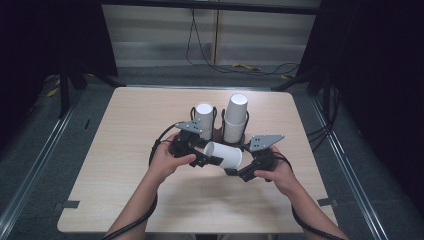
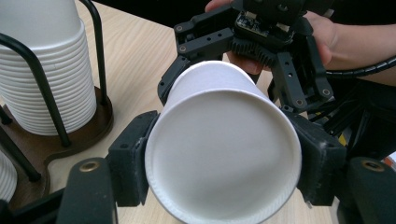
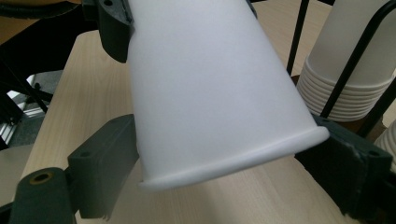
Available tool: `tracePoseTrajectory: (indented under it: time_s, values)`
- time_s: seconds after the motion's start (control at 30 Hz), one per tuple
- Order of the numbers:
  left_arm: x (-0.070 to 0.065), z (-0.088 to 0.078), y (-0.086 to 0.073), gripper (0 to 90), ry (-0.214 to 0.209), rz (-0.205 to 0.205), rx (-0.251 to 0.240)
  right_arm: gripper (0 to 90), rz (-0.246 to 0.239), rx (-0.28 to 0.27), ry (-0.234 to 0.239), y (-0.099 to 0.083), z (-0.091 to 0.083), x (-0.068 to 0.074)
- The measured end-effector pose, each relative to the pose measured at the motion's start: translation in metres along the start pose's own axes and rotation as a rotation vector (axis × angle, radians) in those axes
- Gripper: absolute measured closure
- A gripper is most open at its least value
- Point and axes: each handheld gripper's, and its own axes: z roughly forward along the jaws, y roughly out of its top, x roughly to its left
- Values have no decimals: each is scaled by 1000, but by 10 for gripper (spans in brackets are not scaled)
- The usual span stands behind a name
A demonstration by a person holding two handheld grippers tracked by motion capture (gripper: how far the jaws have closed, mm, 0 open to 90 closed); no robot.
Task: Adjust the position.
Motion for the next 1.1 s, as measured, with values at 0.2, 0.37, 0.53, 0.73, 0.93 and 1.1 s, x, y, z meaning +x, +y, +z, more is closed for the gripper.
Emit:
tracePoseTrajectory:
  time_s: [0.2, 0.37, 0.53, 0.73, 0.93, 1.1]
  values:
    - [0, -1, 0, 325, -1, 4, -3, 128, 0, -6, 5, -1, 1, 0]
    - [0, 0, 0, 324, -17, 1, -12, 139, -15, -5, 1, -2, 2, 1]
    - [1, 0, -2, 324, -23, -1, -16, 182, -22, -1, -2, -1, 0, 1]
    - [0, 1, -3, 318, -21, 24, 18, 194, -35, 40, 1, 1, -1, 1]
    - [-2, 4, -4, 233, 44, 78, 101, 196, -22, 85, -1, 2, -2, -1]
    - [-1, 3, -6, 163, 96, 90, 158, 197, -23, 134, -17, 3, -4, -3]
